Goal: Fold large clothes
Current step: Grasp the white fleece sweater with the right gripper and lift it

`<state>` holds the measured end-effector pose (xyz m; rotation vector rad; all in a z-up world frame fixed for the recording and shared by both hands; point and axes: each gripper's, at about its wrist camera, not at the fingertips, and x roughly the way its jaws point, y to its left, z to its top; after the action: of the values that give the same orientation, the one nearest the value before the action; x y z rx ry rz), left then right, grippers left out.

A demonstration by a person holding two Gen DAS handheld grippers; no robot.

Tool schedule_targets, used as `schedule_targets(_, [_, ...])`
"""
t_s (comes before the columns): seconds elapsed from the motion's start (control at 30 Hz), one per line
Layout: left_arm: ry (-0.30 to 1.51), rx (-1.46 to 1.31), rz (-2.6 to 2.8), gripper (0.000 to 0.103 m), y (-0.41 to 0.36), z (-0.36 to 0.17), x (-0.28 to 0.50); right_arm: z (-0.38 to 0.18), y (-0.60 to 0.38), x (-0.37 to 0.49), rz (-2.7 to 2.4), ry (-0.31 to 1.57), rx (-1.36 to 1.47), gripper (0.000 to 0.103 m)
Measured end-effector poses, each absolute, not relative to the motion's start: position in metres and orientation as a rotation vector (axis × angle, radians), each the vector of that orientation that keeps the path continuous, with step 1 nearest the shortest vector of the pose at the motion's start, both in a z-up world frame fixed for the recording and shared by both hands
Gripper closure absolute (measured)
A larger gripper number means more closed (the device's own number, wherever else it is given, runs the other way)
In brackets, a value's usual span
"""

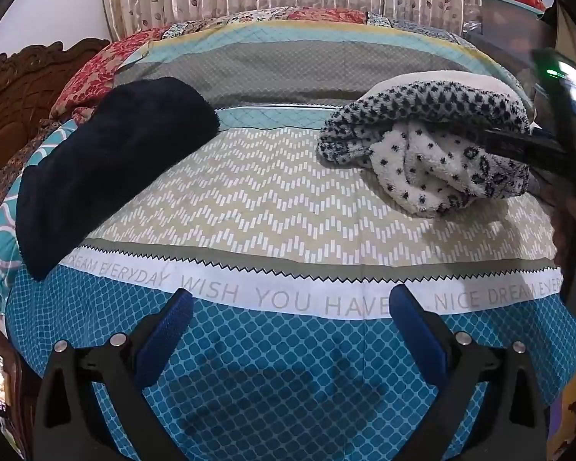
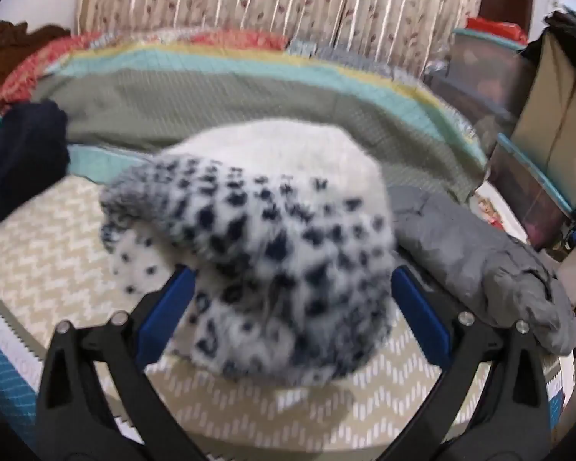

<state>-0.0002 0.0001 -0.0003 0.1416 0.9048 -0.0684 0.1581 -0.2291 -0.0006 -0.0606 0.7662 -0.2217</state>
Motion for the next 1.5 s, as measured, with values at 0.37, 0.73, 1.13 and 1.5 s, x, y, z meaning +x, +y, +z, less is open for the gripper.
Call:
schedule_targets(0.37, [0.898, 0.14, -0.076, 0.007, -0.002, 0.002, 0.004, 0.002, -0.234, 0.116, 0.058, 0.783, 0.068, 0.093])
schedule_targets(0.73, [0.836, 0.03, -0.203, 0.007, 0.046, 0.028, 0.04, -0.053, -0.201, -0.068, 0.371, 0.942, 0.093, 0.087])
schedule_targets(1.13, [1.219, -0.26, -0.412, 0.007, -0.005, -0.081, 0.117, -0.031, -0.273, -0.126, 0.388, 0.792, 0.489, 0.018])
schedule_targets(1.5, [1.145, -0.262, -0.468, 0.088, -0.05, -0.062, 0.096, -0.078, -0.353, -0.057, 0.171, 0.806, 0.961, 0.049])
